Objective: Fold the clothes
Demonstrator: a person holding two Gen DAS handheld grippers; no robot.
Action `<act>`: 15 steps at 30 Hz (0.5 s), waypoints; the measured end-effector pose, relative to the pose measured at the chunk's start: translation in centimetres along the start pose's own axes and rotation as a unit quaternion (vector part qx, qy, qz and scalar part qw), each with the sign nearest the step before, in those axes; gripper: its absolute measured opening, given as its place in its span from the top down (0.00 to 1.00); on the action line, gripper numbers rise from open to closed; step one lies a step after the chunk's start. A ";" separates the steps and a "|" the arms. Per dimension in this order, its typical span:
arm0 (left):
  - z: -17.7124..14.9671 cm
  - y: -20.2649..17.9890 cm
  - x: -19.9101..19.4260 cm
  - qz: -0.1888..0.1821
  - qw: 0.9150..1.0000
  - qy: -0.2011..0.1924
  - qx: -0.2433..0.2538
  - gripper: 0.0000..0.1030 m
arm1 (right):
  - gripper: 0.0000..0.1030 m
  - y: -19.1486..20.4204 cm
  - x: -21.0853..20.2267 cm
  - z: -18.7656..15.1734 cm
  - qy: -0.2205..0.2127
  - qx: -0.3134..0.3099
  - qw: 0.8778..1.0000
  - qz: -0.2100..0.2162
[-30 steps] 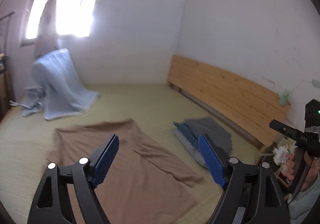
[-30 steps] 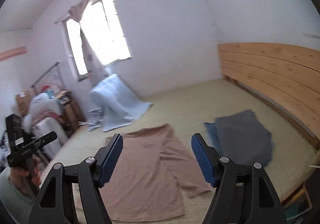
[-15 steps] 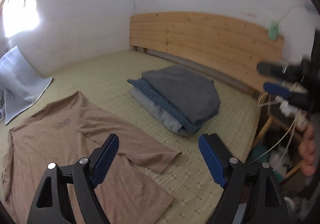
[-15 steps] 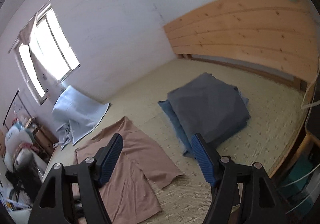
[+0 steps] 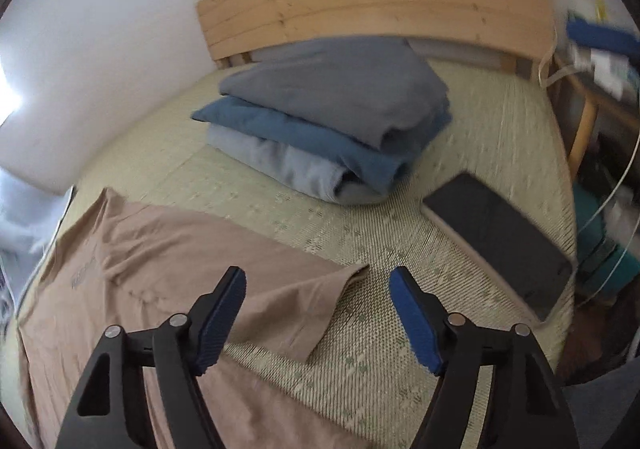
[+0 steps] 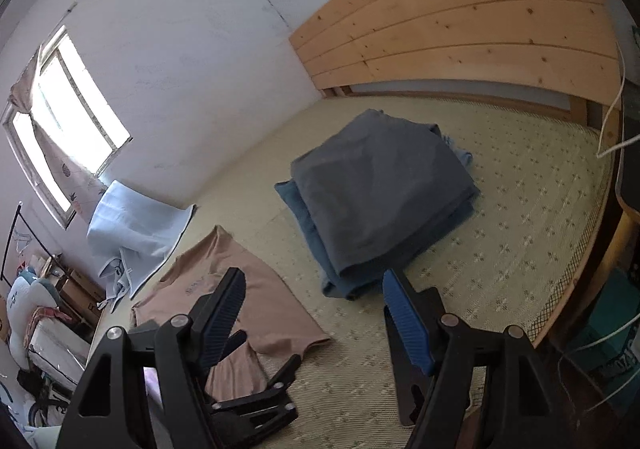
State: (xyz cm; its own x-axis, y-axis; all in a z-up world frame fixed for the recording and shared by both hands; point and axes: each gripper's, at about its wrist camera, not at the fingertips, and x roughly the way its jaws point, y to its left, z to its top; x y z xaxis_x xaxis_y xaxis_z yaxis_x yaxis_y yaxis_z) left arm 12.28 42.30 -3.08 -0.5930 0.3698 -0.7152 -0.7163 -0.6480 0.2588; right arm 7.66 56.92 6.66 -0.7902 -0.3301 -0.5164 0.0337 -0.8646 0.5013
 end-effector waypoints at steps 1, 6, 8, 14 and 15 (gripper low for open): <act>0.0 -0.4 0.6 0.003 1.000 0.004 0.012 0.34 | 0.27 -0.3 0.2 -0.1 0.002 0.003 1.000 0.000; -0.1 -1.6 3.2 0.006 0.998 0.031 0.048 0.43 | 0.27 -1.1 0.7 -0.5 0.015 0.011 1.000 0.003; -0.1 -1.9 4.1 0.008 0.997 0.043 0.057 0.46 | 0.27 -1.2 0.6 -0.5 0.015 0.012 1.000 0.003; 0.1 -1.3 4.9 0.002 0.997 0.069 0.040 0.90 | 0.27 -1.7 0.5 -0.6 0.016 0.021 1.000 0.003; 0.3 -1.0 4.6 -0.004 0.997 0.067 0.029 0.92 | 0.27 -1.7 0.4 -0.6 0.016 0.021 1.000 0.003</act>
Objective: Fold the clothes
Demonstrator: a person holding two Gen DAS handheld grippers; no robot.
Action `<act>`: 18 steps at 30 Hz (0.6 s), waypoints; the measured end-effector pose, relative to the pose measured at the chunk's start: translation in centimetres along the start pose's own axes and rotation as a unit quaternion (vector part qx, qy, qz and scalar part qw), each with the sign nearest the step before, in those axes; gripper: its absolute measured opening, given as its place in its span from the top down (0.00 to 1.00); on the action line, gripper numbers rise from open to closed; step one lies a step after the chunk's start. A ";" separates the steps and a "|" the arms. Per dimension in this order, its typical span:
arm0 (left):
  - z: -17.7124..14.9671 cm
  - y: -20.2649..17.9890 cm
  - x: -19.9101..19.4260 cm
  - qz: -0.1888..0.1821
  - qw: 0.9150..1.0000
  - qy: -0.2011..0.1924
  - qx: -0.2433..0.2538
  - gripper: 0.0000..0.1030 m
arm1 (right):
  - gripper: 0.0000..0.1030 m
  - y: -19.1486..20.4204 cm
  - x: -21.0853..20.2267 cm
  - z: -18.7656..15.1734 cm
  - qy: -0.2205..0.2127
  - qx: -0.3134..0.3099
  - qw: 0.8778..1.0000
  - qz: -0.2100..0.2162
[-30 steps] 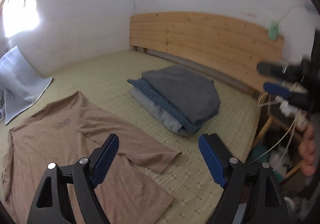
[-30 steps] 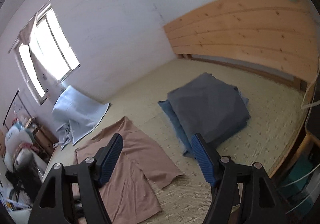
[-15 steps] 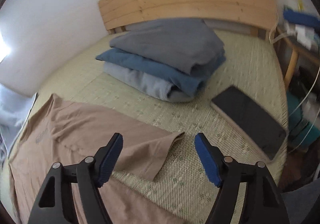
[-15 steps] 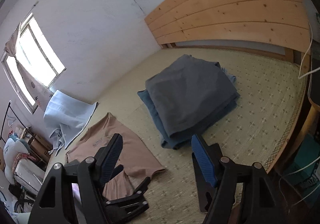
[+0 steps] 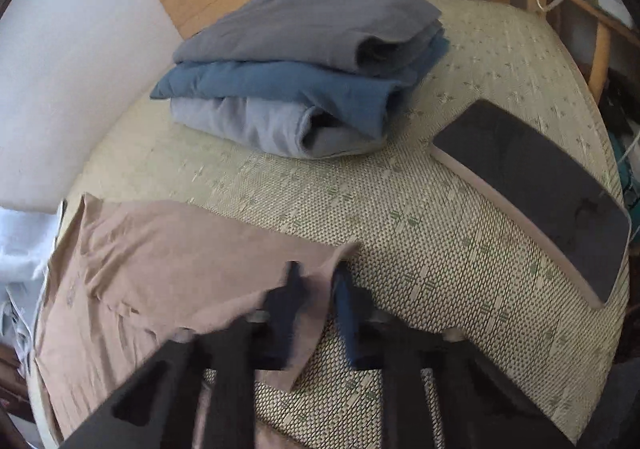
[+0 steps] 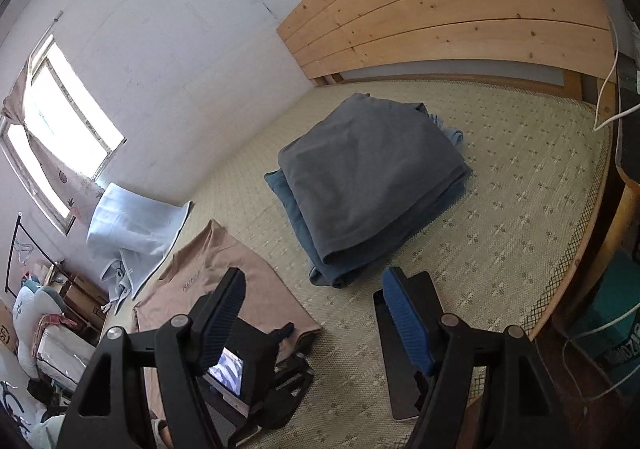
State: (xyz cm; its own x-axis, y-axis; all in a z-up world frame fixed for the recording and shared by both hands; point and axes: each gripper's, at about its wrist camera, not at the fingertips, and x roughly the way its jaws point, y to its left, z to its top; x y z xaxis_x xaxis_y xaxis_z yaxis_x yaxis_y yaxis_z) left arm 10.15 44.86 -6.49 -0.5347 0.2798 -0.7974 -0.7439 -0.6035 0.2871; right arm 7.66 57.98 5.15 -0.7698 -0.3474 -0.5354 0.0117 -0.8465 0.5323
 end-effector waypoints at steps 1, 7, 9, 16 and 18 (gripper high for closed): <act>0.2 0.4 -0.5 -0.007 1.000 -0.005 -0.011 0.95 | 0.27 0.0 0.0 0.0 0.000 0.000 1.000 0.000; 2.4 6.0 -6.1 -0.052 0.990 -0.070 -0.112 0.98 | 0.27 0.2 0.2 -0.1 0.004 0.000 1.000 0.004; 3.2 9.2 -8.6 -0.067 0.980 -0.097 -0.159 0.98 | 0.27 0.5 0.3 -0.2 0.006 -0.003 1.000 0.006; 5.0 21.3 -17.1 -0.112 0.928 -0.181 -0.307 0.98 | 0.27 2.1 1.3 -0.6 0.024 -0.026 0.999 0.020; 5.2 24.6 -19.2 -0.123 0.912 -0.201 -0.337 0.98 | 0.27 3.0 1.9 -0.7 0.034 -0.039 0.998 0.029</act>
State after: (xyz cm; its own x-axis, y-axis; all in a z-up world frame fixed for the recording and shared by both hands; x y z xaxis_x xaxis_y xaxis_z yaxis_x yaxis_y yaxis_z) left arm 0.03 28.54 18.62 -0.5901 0.6374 -0.4955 -0.5185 -0.7697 -0.3725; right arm 6.66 54.51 5.30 -0.7219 -0.4209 -0.5493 0.1073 -0.8523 0.5119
